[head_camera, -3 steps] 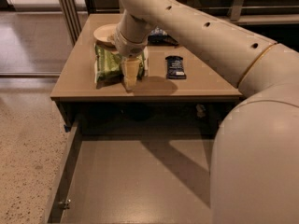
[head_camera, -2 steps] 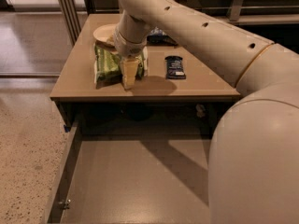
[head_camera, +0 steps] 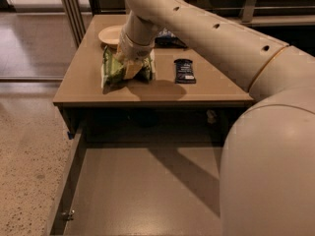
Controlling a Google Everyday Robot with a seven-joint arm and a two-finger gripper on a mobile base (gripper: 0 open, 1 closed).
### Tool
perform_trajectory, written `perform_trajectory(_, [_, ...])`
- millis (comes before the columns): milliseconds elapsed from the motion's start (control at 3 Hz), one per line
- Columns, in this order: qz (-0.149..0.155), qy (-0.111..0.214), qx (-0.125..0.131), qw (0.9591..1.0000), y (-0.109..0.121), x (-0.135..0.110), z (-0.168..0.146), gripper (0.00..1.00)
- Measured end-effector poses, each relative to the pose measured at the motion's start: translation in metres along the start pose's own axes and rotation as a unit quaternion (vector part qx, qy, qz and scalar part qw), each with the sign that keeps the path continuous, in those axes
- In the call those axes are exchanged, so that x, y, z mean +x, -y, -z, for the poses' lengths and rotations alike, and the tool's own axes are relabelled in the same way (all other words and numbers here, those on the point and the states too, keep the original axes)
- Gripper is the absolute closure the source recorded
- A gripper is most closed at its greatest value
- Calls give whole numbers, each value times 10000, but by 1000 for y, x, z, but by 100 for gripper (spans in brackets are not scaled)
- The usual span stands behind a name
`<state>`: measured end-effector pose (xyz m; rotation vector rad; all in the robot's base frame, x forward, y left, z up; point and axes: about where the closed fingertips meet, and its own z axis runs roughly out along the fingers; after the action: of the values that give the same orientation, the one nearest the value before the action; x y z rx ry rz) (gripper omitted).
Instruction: Place green jalapeno chip bag into top drawer
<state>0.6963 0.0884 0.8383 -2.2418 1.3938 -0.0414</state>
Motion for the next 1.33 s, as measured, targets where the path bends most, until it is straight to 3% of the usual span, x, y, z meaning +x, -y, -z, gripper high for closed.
perform_trajectory(667, [0,0,-2,10000,0,0,0,100])
perform_trajectory(1000, [1,1,-1,10000,0,0,0,100])
perform_trajectory(1333, [145,242,35,9996,3,-7,19,100])
